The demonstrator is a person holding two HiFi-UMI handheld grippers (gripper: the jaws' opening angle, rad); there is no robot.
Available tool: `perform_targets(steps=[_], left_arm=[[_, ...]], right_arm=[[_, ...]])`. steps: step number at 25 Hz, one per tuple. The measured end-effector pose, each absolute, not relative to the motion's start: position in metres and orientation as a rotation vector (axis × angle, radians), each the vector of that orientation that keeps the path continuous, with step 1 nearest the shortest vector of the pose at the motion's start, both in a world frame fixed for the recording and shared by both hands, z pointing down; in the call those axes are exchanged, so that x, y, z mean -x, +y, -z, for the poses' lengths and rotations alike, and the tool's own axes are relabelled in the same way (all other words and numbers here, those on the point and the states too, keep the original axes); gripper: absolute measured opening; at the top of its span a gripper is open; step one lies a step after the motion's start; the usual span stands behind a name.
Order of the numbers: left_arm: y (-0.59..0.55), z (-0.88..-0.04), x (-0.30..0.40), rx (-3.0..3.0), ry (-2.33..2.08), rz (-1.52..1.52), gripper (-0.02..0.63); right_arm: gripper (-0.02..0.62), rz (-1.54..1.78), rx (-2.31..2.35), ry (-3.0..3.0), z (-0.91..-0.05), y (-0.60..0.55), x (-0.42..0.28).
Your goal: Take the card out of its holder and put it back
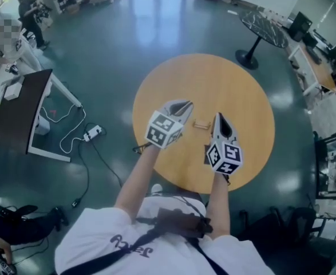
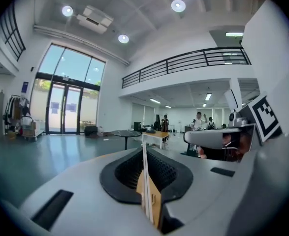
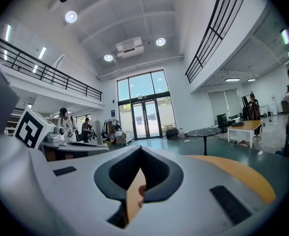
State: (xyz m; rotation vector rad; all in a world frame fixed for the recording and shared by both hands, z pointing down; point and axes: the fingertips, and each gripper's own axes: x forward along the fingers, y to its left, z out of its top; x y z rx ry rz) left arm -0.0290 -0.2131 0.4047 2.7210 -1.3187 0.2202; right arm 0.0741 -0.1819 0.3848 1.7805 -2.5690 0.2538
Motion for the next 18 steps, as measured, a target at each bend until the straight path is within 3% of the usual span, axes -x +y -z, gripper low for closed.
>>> perform_targets(steps=[18], left_arm=[[-0.173,-0.380,0.062,-2.619,-1.633,0.042,0.028]], right_arm=[[0.020,-0.170,-1.721,-2.552,-0.381,-0.159,-0.041]])
